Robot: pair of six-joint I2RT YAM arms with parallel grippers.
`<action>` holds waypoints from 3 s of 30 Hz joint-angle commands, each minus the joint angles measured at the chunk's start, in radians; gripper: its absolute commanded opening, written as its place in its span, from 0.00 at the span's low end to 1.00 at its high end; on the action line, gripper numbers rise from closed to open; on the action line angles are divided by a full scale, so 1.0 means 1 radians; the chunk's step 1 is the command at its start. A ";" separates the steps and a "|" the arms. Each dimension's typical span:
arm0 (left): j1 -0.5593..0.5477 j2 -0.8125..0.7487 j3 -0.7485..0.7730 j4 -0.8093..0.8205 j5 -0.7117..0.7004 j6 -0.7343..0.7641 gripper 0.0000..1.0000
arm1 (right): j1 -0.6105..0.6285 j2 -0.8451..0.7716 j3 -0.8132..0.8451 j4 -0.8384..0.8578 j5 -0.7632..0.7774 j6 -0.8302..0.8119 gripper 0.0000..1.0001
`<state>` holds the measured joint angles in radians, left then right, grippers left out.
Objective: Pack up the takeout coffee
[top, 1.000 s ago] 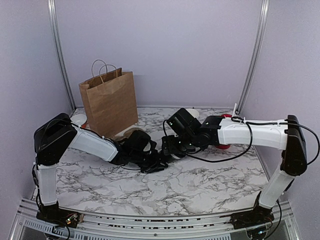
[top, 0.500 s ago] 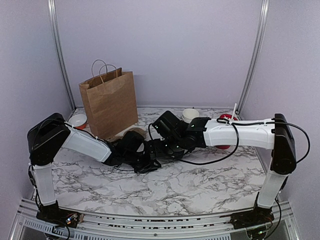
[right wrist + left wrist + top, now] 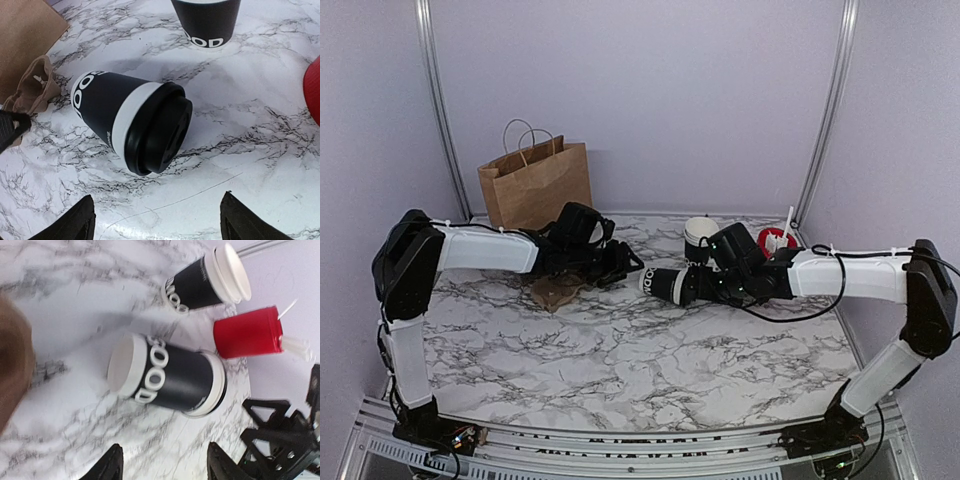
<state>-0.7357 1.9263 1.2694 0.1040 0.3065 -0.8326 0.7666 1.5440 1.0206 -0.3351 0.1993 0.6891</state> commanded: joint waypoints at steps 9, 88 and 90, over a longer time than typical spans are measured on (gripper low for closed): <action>0.047 0.391 0.464 -0.113 0.071 0.111 0.73 | -0.119 0.113 -0.090 0.500 -0.049 -0.010 0.88; -0.040 0.081 -0.025 0.165 0.067 -0.124 0.26 | -0.268 0.378 0.364 0.104 -0.084 -0.295 0.73; -0.036 0.059 -0.050 0.164 0.061 -0.120 0.26 | -0.268 0.385 0.360 0.107 -0.082 -0.292 0.69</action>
<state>-0.7845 2.0605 1.2533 0.2459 0.3840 -0.9794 0.5053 1.9137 1.3430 -0.2672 0.1387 0.3874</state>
